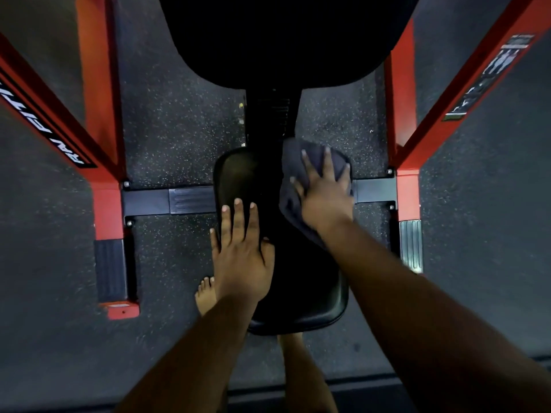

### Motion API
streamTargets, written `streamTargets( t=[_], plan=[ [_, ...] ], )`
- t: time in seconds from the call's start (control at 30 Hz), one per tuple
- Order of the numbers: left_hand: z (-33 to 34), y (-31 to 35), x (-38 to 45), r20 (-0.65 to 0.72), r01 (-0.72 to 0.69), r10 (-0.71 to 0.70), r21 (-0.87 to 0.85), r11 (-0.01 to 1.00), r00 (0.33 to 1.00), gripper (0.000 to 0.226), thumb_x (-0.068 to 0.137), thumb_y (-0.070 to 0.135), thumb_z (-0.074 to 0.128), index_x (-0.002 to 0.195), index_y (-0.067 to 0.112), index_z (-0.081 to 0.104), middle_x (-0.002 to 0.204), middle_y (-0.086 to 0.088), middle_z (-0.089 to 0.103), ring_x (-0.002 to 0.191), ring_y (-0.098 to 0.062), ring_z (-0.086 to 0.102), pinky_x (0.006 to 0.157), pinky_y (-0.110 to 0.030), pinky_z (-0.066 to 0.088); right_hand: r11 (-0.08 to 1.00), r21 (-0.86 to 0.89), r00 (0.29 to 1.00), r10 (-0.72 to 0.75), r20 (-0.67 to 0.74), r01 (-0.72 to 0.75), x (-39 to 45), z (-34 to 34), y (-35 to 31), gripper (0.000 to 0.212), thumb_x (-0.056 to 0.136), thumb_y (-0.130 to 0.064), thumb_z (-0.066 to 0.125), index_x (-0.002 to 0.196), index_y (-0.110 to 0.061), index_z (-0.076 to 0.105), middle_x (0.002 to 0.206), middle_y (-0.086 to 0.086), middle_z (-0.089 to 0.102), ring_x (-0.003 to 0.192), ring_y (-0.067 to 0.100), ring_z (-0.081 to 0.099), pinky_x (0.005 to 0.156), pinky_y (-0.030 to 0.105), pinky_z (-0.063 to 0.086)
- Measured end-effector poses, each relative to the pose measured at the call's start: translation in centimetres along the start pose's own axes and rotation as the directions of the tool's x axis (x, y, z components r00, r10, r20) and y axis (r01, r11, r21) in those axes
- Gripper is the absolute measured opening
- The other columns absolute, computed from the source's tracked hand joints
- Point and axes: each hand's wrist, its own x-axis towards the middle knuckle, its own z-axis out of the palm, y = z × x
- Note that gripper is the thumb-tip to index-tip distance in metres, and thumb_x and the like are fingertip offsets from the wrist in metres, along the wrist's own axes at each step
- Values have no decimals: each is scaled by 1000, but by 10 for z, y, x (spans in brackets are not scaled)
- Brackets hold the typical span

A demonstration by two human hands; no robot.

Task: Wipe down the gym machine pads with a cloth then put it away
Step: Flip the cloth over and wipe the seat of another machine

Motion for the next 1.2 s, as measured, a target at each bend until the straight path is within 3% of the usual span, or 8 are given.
streamTargets(
  t=[0.1,0.3,0.57,0.7,0.8,0.93,1.03,1.2],
  plan=[
    [1,-2,2,-2,-7,7,-6,1000,1000,69,97,42,23,164,28,11,172,1,-1,158,-20,-11,127,-53,6,998,-51,1000,-19,24,20,28,-9,-5,71,93,-81,24,155,-56,2,170,-15,-11,155,40,-5,107,73,31],
    [-6,1,1,46,16,-16,1,1000,999,70,96,43,18,164,25,9,172,0,-3,158,-22,-12,126,-56,9,992,-100,995,-73,64,79,-144,21,35,68,94,-70,26,157,-53,5,170,-14,-14,156,38,-5,102,69,44],
    [0,-1,1,-2,8,-8,-52,999,1000,75,93,39,22,164,20,6,172,1,-1,158,-16,-12,128,-49,3,980,-192,997,-27,72,40,33,3,-31,61,102,-66,19,156,-53,-6,169,-11,-20,153,41,-22,106,81,15],
    [-4,0,1,30,17,-16,-39,999,999,79,90,40,17,164,16,-2,172,1,-8,156,-14,-17,128,-48,2,948,-249,980,-200,18,198,-54,12,0,61,102,-62,22,159,-47,7,172,-9,-6,157,32,-10,112,73,23],
    [-7,1,3,64,32,-29,-46,998,998,80,89,42,11,162,18,-9,171,2,-13,154,-13,-22,128,-50,1,952,-233,978,-178,105,198,-124,18,26,64,100,-66,21,159,-49,5,171,-12,-12,157,28,-16,111,71,28],
    [-3,0,1,16,20,-19,-63,998,1000,79,91,40,15,163,16,-7,172,1,-9,156,-13,-17,128,-49,4,939,-275,977,-186,100,207,-46,18,-5,61,101,-68,17,154,-55,-11,168,-13,-22,153,33,-26,107,82,15],
    [0,-2,0,-6,19,-19,-113,993,1000,81,91,38,20,163,14,-7,172,-1,-9,156,-11,-17,128,-47,3,932,-279,972,-209,109,231,22,16,-47,61,100,-70,15,155,-54,-7,170,-10,-17,154,38,-21,103,88,4],
    [-4,-2,-1,-13,25,-28,-145,989,1000,82,90,38,20,162,13,-10,170,-2,-12,156,-13,-16,128,-48,3,902,-324,959,-269,95,285,-27,13,-19,61,102,-66,19,157,-51,-2,171,-11,-10,157,27,-12,115,76,8]
  ],
)
